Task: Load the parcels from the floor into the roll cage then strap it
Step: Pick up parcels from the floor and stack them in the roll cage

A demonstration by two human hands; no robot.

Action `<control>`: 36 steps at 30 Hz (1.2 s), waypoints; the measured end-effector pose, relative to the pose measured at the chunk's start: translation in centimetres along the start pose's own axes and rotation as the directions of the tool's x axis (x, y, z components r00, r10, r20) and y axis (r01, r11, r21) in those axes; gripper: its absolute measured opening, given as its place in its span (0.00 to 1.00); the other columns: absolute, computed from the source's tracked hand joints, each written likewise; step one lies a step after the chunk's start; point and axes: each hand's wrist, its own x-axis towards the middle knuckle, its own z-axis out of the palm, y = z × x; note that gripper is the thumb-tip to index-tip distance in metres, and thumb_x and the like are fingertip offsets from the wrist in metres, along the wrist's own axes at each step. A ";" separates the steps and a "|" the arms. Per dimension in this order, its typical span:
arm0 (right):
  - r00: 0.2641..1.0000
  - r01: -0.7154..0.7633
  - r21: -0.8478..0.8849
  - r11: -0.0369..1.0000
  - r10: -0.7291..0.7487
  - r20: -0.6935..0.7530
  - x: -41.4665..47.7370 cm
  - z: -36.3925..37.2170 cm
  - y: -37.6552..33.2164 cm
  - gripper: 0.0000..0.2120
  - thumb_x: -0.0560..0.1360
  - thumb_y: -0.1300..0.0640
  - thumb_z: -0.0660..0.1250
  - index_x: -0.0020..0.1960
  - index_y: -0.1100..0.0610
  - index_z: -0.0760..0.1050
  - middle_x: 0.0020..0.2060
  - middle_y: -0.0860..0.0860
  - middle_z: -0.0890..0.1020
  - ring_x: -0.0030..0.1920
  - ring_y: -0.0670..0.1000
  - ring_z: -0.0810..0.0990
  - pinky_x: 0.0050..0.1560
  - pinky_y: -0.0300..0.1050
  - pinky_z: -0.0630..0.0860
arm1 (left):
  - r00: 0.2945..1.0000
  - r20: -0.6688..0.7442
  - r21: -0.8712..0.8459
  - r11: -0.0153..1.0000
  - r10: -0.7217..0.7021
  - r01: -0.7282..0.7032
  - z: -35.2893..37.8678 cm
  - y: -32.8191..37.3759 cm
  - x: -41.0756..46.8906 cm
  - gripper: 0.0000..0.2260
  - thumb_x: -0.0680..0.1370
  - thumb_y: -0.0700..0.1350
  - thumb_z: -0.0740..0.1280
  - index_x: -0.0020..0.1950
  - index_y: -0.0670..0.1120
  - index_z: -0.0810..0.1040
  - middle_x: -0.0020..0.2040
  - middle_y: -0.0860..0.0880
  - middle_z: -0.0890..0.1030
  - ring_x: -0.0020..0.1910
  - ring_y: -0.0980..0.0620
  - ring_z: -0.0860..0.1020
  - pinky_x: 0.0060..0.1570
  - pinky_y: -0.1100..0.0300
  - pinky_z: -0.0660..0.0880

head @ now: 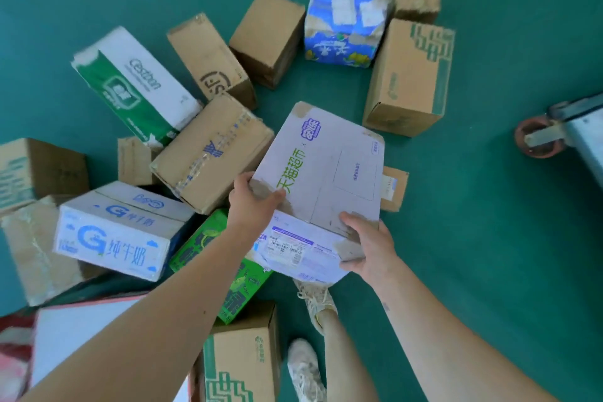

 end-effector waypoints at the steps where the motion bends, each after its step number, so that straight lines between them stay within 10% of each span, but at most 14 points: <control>1: 1.000 0.018 0.012 1.000 -0.018 0.013 -1.5 -0.9 0.0 0.27 0.69 0.56 0.79 0.65 0.51 0.73 0.59 0.49 0.80 0.57 0.58 0.78 0.57 0.68 0.75 | 1.000 0.001 0.000 1.000 0.005 -0.005 -0.3 0.5 -1.6 0.33 0.60 0.60 0.74 0.61 0.56 0.66 0.63 0.45 0.74 0.53 0.44 0.79 0.56 0.43 0.78; 17: 0.959 0.275 0.300 0.913 -0.283 -0.020 -25.4 -23.2 0.4 0.26 0.69 0.59 0.79 0.62 0.52 0.72 0.56 0.50 0.79 0.53 0.57 0.76 0.61 0.72 0.71 | 0.953 0.106 0.176 0.938 0.285 -0.300 4.8 12.3 -29.9 0.32 0.69 0.53 0.77 0.66 0.50 0.64 0.62 0.45 0.73 0.50 0.43 0.81 0.49 0.45 0.81; 26: 0.930 0.366 0.490 0.792 -0.295 -0.217 -31.5 -41.9 1.5 0.25 0.69 0.58 0.79 0.62 0.52 0.74 0.56 0.52 0.82 0.49 0.54 0.79 0.49 0.62 0.75 | 0.816 0.449 0.288 0.805 0.365 -0.518 20.1 17.4 -42.4 0.43 0.52 0.68 0.73 0.60 0.46 0.72 0.56 0.42 0.79 0.44 0.42 0.83 0.45 0.44 0.82; 31: 0.905 0.417 0.559 0.717 -0.270 -0.329 -33.3 -53.8 1.2 0.25 0.70 0.59 0.78 0.63 0.52 0.72 0.53 0.51 0.81 0.47 0.53 0.78 0.55 0.63 0.76 | 0.726 0.558 0.339 0.689 0.402 -0.641 31.2 19.8 -51.2 0.29 0.69 0.59 0.74 0.62 0.44 0.72 0.57 0.42 0.76 0.44 0.44 0.81 0.41 0.49 0.81; 36: 0.875 0.469 0.581 0.665 -0.261 -0.407 -34.7 -66.5 -0.1 0.27 0.72 0.60 0.76 0.67 0.52 0.68 0.48 0.48 0.78 0.41 0.49 0.75 0.36 0.51 0.75 | 0.645 0.660 0.248 0.700 0.384 -0.670 43.2 21.1 -58.9 0.35 0.60 0.62 0.74 0.58 0.43 0.72 0.56 0.41 0.76 0.46 0.40 0.82 0.44 0.46 0.82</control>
